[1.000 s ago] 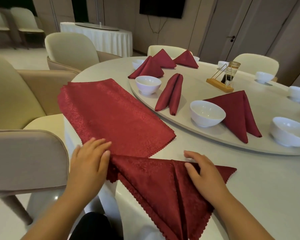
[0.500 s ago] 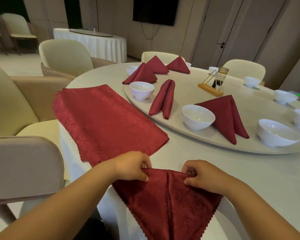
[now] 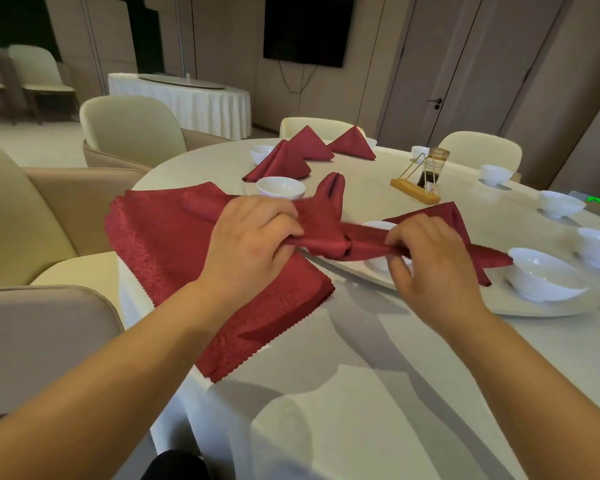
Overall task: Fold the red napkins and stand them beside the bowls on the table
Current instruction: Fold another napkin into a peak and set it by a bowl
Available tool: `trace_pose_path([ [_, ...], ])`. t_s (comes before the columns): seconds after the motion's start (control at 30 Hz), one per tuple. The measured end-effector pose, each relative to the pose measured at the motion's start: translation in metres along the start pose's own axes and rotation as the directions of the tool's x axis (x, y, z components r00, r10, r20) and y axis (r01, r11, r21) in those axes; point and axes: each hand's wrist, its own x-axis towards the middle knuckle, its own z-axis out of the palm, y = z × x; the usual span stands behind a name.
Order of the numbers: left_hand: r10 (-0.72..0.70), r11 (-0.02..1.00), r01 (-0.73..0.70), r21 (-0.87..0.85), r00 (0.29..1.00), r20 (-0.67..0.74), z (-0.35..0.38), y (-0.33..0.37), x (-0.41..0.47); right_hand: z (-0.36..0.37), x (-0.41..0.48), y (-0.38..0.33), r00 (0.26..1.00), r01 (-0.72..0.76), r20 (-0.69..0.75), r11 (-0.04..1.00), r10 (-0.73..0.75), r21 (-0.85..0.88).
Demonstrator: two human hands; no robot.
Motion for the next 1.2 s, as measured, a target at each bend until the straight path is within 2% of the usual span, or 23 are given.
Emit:
trace_pose_path([
  [0.1, 0.071, 0.996, -0.067, -0.054, 0.995, 0.076, 0.007, 0.003, -0.032, 0.019, -0.028, 0.001, 0.992, 0.085, 0.100, 0.996, -0.082, -0.027],
  [0.2, 0.111, 0.987, -0.078, -0.139, 0.964, 0.243, 0.009, 0.014, -0.075, 0.038, -0.071, -0.006, 0.967, 0.007, 0.254, 0.996, -0.030, 0.091],
  [0.3, 0.079, 0.982, 0.004, -0.190, 0.900, 0.428, 0.005, 0.021, -0.114, 0.048, -0.110, -0.012, 0.925, -0.022, 0.377, 0.980, -0.055, 0.197],
  [0.37, -0.009, 0.980, 0.109, -0.167, 0.859, 0.511, 0.000, 0.025, -0.127, 0.049, -0.125, -0.012, 0.917, -0.028, 0.393, 0.973, -0.065, 0.227],
  [0.43, -0.075, 0.982, 0.153, -0.109, 0.853, 0.517, 0.000, 0.031, -0.130, 0.049, -0.125, -0.009, 0.913, -0.120, 0.409, 0.955, -0.001, 0.270],
  [0.5, -0.140, 0.981, 0.188, -0.052, 0.864, 0.484, 0.005, 0.041, -0.127, 0.049, -0.116, -0.007, 0.881, -0.231, 0.461, 0.946, 0.105, 0.226],
  [0.57, -0.228, 0.971, 0.237, 0.033, 0.872, 0.434, 0.013, 0.050, -0.122, 0.048, -0.109, -0.004, 0.776, -0.304, 0.604, 0.946, 0.180, 0.109],
  [0.67, -0.312, 0.950, 0.291, 0.116, 0.853, 0.418, 0.026, 0.063, -0.118, 0.048, -0.101, -0.005, 0.689, -0.250, 0.708, 0.968, 0.154, 0.033],
  [0.8, -0.360, 0.932, 0.335, 0.137, 0.815, 0.454, 0.037, 0.074, -0.120, 0.054, -0.093, -0.006, 0.668, -0.212, 0.739, 0.974, 0.086, 0.079],
  [0.97, -0.380, 0.923, 0.354, 0.149, 0.789, 0.483, 0.036, 0.074, -0.120, 0.072, -0.081, -0.009, 0.695, -0.142, 0.719, 0.979, -0.008, 0.148],
  [1.07, -0.384, 0.922, 0.356, 0.152, 0.791, 0.477, 0.035, 0.074, -0.120, 0.078, -0.080, -0.014, 0.727, -0.141, 0.687, 0.979, 0.000, 0.149],
  [1.2, -0.379, 0.924, 0.359, 0.134, 0.804, 0.458, 0.034, 0.074, -0.117, 0.079, -0.088, -0.017, 0.843, -0.034, 0.537, 0.996, -0.019, 0.088],
])
